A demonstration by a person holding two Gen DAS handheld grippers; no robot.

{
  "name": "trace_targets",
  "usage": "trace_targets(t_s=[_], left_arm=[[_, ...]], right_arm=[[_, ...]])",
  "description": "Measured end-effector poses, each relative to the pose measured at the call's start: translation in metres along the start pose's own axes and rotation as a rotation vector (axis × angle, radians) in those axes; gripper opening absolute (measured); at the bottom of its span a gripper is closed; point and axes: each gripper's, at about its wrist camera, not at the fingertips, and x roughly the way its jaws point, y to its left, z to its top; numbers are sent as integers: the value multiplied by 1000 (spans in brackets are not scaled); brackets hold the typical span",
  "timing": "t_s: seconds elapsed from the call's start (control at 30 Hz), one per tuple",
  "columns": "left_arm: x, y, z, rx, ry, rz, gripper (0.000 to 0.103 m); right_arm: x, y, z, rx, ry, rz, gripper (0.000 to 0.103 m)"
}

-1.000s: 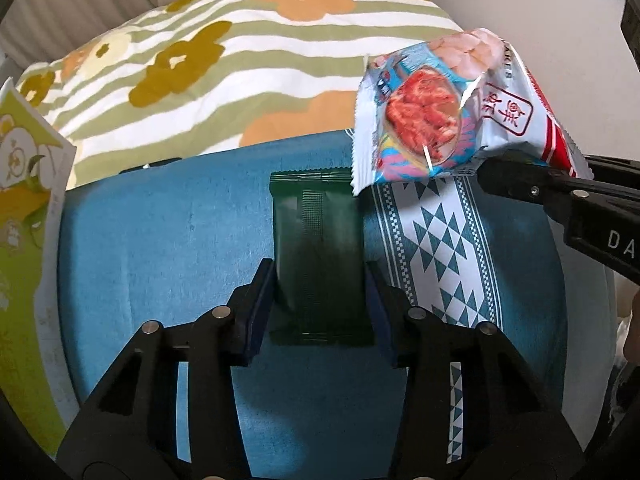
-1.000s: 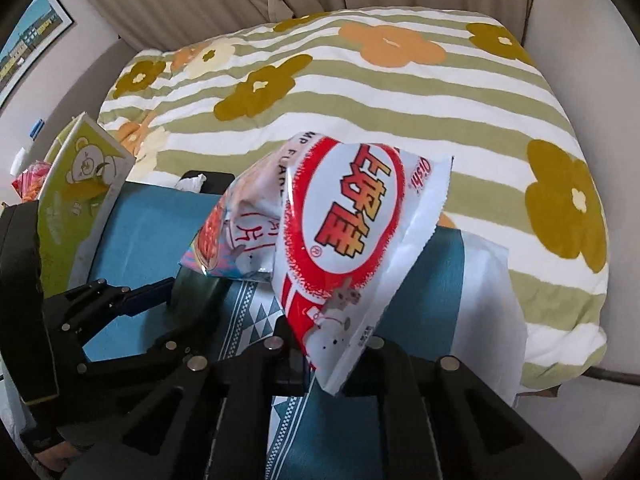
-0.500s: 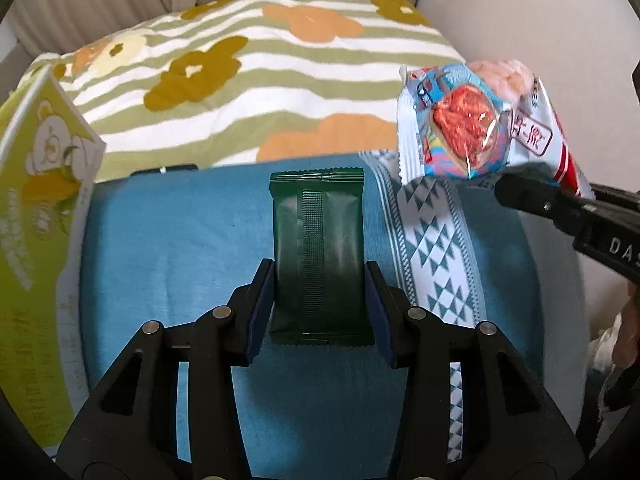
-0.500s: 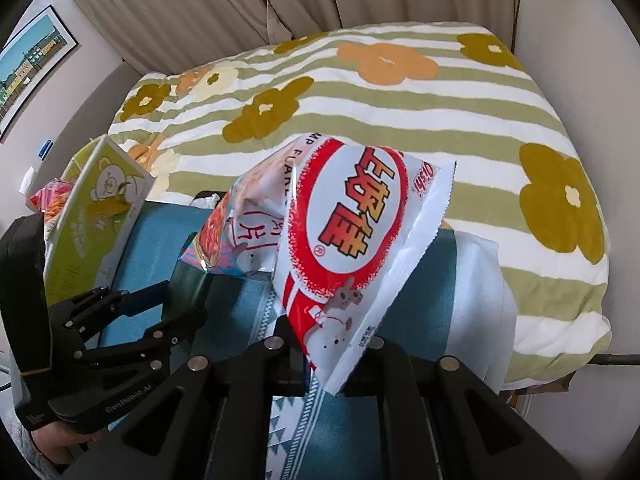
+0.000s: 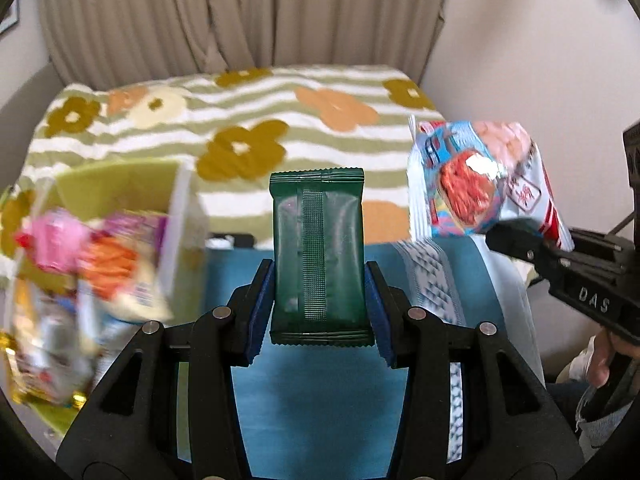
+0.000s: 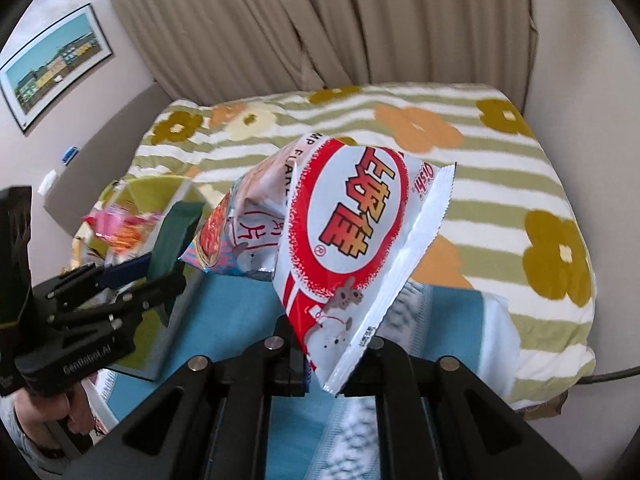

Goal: Organize snacks
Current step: 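Carry both packets into the yellow box and open both tools to release them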

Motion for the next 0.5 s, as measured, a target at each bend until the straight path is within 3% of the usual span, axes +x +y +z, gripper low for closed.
trace_targets(t_s=[0.27, 0.5], left_arm=[[-54, 110, 31, -52, -50, 60, 40], [-63, 214, 51, -66, -31, 120, 40]], right_arm=[[5, 102, 30, -50, -39, 83, 8], [32, 180, 51, -59, -62, 141, 8]])
